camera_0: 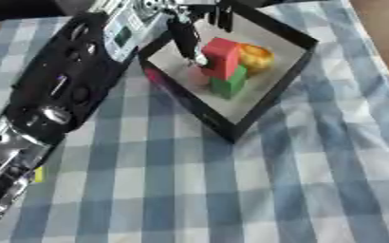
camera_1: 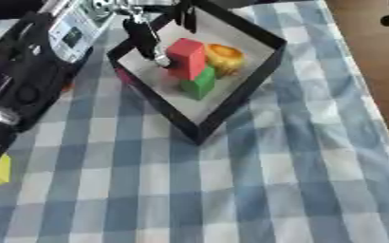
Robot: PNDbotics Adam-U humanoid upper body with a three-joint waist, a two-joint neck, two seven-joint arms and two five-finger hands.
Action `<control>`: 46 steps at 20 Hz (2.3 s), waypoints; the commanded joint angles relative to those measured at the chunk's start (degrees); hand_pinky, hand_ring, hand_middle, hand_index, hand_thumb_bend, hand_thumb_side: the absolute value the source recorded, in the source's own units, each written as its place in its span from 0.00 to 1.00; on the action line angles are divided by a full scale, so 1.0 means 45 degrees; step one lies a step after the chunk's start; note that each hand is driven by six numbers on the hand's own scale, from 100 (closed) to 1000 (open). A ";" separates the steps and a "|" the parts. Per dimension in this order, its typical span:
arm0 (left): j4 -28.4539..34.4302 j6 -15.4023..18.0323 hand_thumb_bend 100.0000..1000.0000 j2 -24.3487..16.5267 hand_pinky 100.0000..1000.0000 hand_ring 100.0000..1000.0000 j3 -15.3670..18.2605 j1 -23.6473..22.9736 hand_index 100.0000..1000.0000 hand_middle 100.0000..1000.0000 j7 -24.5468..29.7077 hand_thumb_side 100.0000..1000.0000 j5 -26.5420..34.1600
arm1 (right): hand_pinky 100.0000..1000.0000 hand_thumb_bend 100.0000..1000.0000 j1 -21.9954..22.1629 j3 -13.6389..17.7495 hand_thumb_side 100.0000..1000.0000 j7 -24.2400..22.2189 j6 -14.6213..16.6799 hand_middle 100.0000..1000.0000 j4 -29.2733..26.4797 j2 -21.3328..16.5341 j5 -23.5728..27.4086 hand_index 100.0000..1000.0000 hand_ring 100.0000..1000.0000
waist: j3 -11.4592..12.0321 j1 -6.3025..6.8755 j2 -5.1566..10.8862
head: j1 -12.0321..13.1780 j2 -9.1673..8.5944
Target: Pick up objects on the table and place them in the box.
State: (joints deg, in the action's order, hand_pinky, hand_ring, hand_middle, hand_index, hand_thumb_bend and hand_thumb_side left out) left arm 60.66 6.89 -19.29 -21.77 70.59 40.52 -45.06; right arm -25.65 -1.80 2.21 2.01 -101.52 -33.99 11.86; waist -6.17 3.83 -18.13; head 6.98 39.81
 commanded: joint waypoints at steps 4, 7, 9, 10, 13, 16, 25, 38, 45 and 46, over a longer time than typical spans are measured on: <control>-0.1755 0.1120 0.62 0.0295 0.79 0.78 0.0535 0.0346 0.84 0.74 -0.1025 0.21 -0.1231 | 0.93 0.00 -0.0088 0.0115 0.78 0.0016 -0.0005 0.78 -0.0220 -0.0180 -0.0038 0.76 0.76 | 0.0047 -0.0123 0.0241 | -0.0021 -0.0012; -0.1610 0.1425 0.73 0.0382 0.81 0.81 0.1090 0.0400 0.90 0.77 -0.1609 0.31 -0.1843 | 0.93 0.00 -0.0046 0.0091 0.79 -0.0012 -0.0031 0.78 -0.0175 -0.0163 -0.0071 0.76 0.76 | 0.0132 -0.0169 0.0266 | -0.0065 0.0021; -0.1270 0.1537 0.72 0.0422 0.80 0.80 0.1504 0.0338 0.89 0.77 -0.2065 0.32 -0.2302 | 0.93 0.00 -0.0025 0.0078 0.79 -0.0033 -0.0040 0.78 -0.0153 -0.0166 -0.0094 0.76 0.76 | 0.0174 -0.0188 0.0284 | -0.0090 0.0036; -0.1139 0.1574 0.72 0.0437 0.80 0.80 0.1679 0.0319 0.89 0.76 -0.2278 0.31 -0.2515 | 0.93 0.00 -0.0017 0.0076 0.79 -0.0037 -0.0037 0.78 -0.0147 -0.0173 -0.0100 0.76 0.76 | 0.0189 -0.0195 0.0293 | -0.0102 0.0044; -0.0758 0.1648 0.70 0.0286 0.80 0.80 0.2048 0.0356 0.88 0.76 -0.2758 0.30 -0.2789 | 0.93 0.00 0.0024 0.0089 0.79 -0.0026 -0.0025 0.78 -0.0135 -0.0198 -0.0102 0.76 0.76 | 0.0228 -0.0196 0.0344 | -0.0141 0.0071; -0.0323 0.1611 0.66 -0.0067 0.79 0.79 0.2204 0.0360 0.88 0.75 -0.2786 0.25 -0.2553 | 0.93 0.00 0.0084 0.0114 0.79 -0.0003 -0.0015 0.78 -0.0122 -0.0239 -0.0108 0.76 0.76 | 0.0276 -0.0183 0.0391 | -0.0192 0.0096; 0.1971 0.1262 0.53 -0.2074 0.78 0.77 0.1989 -0.0395 0.85 0.73 -0.2998 0.20 -0.1386 | 0.93 0.00 0.0308 0.0214 0.78 0.0089 0.0049 0.78 -0.0129 -0.0451 -0.0147 0.76 0.76 | 0.0521 -0.0150 0.0502 | -0.0524 0.0177; 0.5024 0.1183 0.57 -0.6564 0.78 0.77 0.1117 -0.2997 0.85 0.73 -0.1332 0.28 0.1336 | 0.93 0.00 0.0520 0.0315 0.78 0.0215 0.0112 0.78 -0.0153 -0.0735 -0.0251 0.76 0.77 | 0.0861 -0.0062 0.0479 | -0.0694 0.0166; 0.6744 0.0368 0.58 -0.8704 0.79 0.78 0.1434 -0.5389 0.85 0.74 -0.1092 0.31 0.2842 | 0.93 0.00 0.0607 0.0439 0.79 0.0345 0.0144 0.78 -0.0190 -0.0872 -0.0310 0.76 0.77 | 0.1029 -0.0004 0.0319 | -0.0806 0.0119; 0.6948 0.0221 0.58 -0.8884 0.79 0.78 0.1472 -0.5729 0.86 0.74 -0.1086 0.31 0.3052 | 0.93 0.00 0.0618 0.0455 0.79 0.0361 0.0143 0.78 -0.0192 -0.0879 -0.0318 0.76 0.77 | 0.1071 -0.0009 0.0294 | -0.0863 0.0094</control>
State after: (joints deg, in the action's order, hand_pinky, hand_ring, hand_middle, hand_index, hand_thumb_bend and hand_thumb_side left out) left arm 90.14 8.71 -55.88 -16.48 44.35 35.62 -32.64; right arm -22.58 -0.63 3.46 2.67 -101.50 -35.94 10.80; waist -1.34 3.84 -18.07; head 3.34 40.78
